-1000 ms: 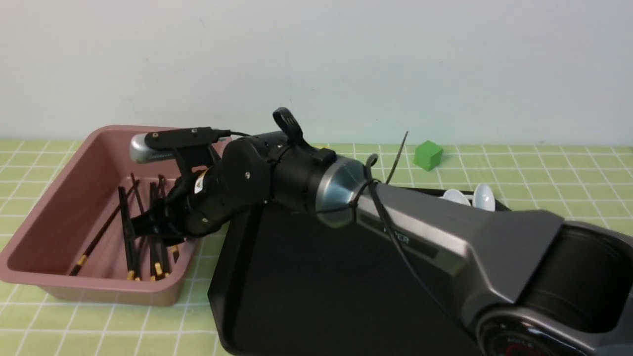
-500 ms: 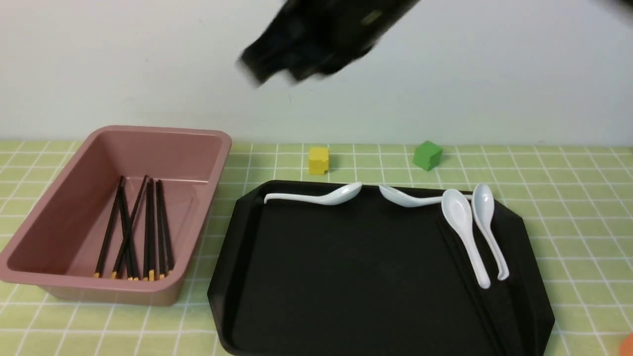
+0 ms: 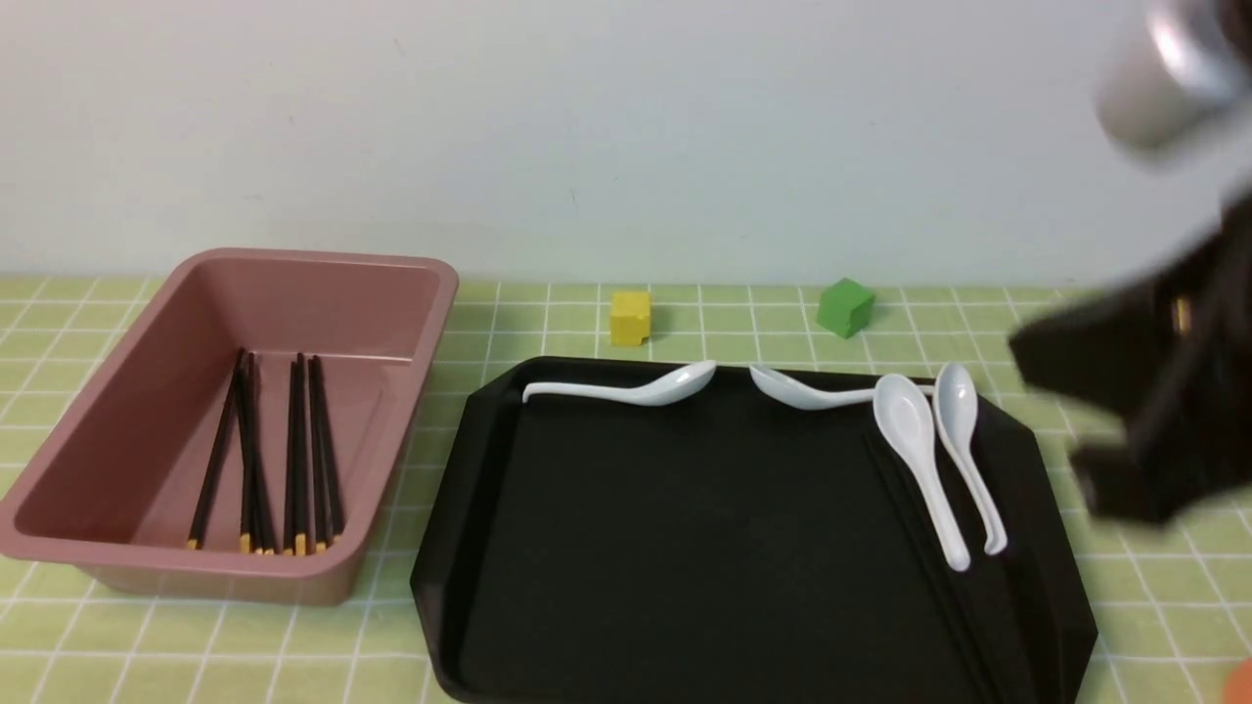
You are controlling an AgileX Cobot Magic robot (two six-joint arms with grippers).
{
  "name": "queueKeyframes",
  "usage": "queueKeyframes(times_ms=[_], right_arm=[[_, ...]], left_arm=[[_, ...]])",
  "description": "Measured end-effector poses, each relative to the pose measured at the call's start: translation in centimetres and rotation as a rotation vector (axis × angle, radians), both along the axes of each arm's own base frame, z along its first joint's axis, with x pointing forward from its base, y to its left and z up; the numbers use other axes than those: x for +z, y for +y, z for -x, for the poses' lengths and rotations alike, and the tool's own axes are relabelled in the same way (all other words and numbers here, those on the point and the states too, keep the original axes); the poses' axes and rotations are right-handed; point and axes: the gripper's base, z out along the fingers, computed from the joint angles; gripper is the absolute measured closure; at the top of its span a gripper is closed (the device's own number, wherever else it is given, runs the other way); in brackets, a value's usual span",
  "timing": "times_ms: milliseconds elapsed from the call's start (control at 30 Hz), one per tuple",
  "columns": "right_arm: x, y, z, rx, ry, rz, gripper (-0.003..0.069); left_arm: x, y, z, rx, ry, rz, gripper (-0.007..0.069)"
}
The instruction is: On green tablecloth take chopsticks from black tray and put them in box.
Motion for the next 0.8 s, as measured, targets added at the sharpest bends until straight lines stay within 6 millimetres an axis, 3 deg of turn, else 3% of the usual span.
queueKeyframes(times_ms=[133, 300, 800], right_arm=[[-5.9, -0.3, 1.2, 0.057, -0.066, -0.169, 0.0664], [-9.7, 0.6, 1.3, 0.138, -0.123, -0.232, 0.0663], [-11.0, 1.9, 0.5, 0.169, -0.113, -0.216, 0.0658]], left_arm=[[0.0, 0.0, 0.0, 0.000, 0.000, 0.000, 0.0454], [0.0, 0.0, 0.0, 0.000, 0.000, 0.000, 0.0447], [0.0, 0.0, 0.0, 0.000, 0.001, 0.000, 0.0432]])
